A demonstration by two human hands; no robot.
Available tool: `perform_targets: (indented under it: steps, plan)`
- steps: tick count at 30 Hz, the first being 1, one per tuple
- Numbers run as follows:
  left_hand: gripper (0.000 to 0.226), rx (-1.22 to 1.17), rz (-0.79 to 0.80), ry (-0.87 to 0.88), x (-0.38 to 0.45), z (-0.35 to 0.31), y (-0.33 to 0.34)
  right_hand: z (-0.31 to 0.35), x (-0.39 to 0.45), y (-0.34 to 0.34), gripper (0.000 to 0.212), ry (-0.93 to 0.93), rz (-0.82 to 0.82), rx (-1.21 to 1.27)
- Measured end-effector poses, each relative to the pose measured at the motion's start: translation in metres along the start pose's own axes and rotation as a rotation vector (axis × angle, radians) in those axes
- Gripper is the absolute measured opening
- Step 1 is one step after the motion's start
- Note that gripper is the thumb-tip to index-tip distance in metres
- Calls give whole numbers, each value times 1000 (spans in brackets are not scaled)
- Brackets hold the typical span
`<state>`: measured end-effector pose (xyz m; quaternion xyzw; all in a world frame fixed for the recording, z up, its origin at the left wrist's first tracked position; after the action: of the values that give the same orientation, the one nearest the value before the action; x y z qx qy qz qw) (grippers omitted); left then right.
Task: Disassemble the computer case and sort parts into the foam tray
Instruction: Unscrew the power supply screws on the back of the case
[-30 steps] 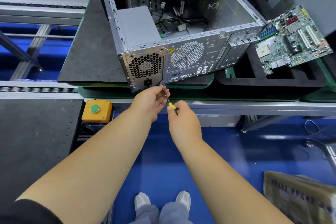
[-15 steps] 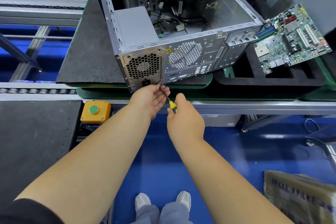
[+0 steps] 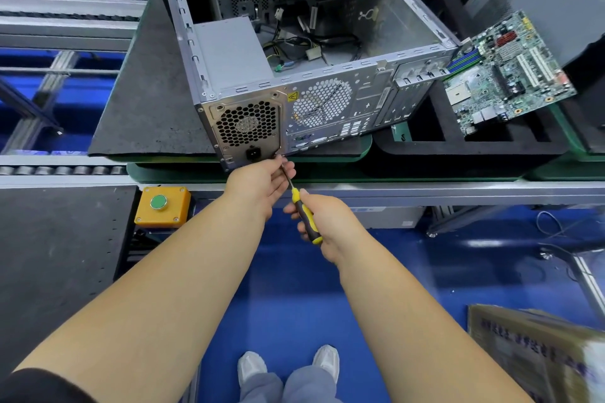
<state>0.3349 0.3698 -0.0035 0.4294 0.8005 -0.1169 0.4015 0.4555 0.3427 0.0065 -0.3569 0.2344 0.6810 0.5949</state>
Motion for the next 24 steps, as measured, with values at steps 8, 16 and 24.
perform_targets:
  steps: [8,16,24]
  plan:
    - [26,225,-33,67,9,-11,4,-11,2,9,36,-1,123,112]
    - [22,160,-36,128,11,-7,-2,-5,9,-1,26,-223,-26,-38]
    - [21,118,-10,67,8,-5,-2,5,9,-10,29,-393,-249,-300]
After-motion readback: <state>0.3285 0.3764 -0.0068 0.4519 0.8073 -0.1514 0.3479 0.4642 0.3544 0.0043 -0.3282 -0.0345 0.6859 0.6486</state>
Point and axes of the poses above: each hand's wrist, its own x-axis towards the middle knuckle, its own y-axis out of the palm, z = x × y, the point moved 7 cm from there along x, towards the middle knuckle, and after that the axes turned 6 degrees about -z, right-handed, at the moved point
